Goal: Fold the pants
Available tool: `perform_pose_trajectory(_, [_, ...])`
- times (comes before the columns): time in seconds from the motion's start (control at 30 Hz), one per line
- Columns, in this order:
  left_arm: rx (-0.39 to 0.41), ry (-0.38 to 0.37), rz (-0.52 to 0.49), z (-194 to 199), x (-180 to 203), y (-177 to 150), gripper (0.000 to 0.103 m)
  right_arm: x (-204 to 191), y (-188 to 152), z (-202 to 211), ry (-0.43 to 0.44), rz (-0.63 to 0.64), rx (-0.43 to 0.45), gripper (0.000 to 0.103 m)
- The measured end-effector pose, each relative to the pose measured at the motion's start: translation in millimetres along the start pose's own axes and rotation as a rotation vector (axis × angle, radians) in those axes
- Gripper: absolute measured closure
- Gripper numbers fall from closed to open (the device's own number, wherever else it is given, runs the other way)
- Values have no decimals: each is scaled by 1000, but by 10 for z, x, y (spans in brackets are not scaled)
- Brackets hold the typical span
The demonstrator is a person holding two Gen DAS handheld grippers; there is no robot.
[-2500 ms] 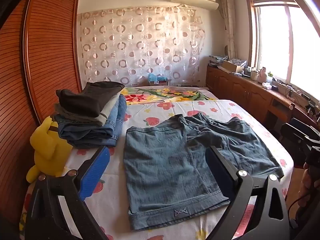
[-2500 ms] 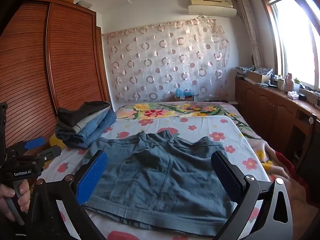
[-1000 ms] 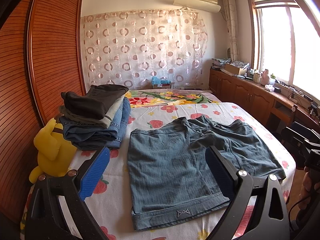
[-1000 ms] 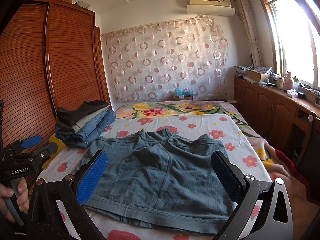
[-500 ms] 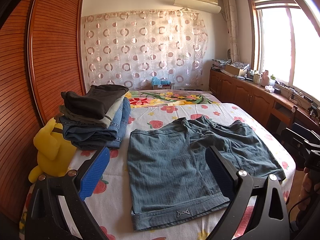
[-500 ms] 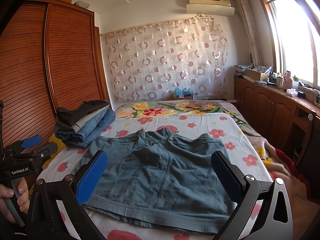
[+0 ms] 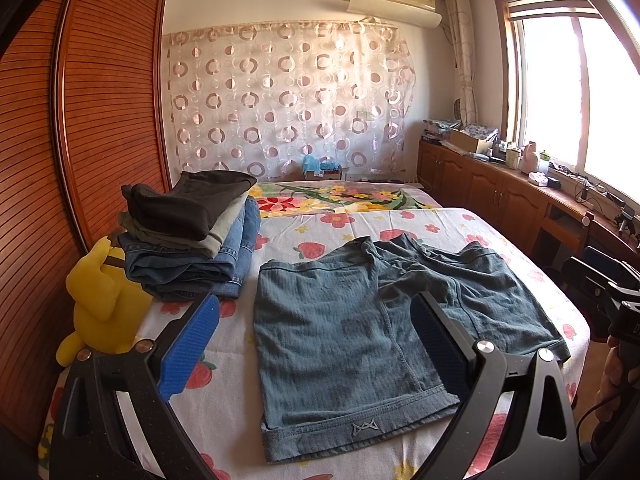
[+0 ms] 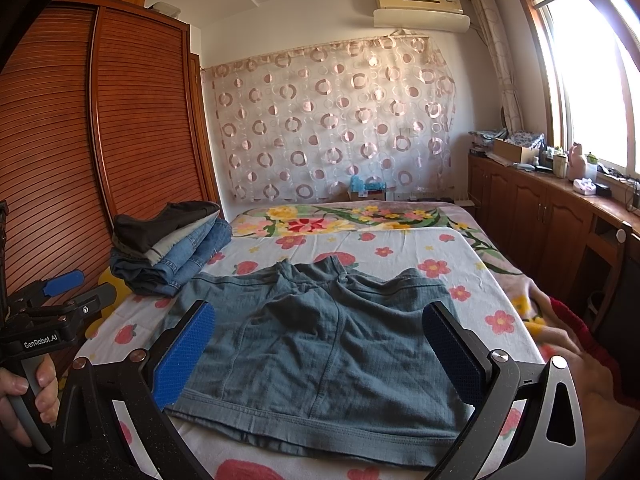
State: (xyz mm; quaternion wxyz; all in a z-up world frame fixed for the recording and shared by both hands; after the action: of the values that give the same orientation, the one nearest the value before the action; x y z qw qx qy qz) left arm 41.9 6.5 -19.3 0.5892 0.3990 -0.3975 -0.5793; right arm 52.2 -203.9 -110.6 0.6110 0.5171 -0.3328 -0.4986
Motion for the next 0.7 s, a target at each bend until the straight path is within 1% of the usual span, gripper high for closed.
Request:
perform_pose_trajectory(0.57, [2,0,2,5,-2,-2,6,-6,-3,2,1,-1,0,0])
perform_pose_trajectory(0.7, [-8,-1,1,17,-25,21,6,-1,-1,-2,1,-1,0,0])
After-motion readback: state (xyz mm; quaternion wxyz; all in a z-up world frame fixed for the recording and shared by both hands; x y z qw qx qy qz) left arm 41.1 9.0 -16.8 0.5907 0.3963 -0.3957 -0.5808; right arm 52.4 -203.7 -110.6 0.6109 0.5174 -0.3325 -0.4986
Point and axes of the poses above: each gripper's, at about its wrist camera, not at the fingertips, and z roughly against the way its jaws point, x to its right, y to its top, the point moved 5 cm from there along -z, roughly the way its jaws point, and after that the axes turned 6 degrees about x, right-handed, at the moved point
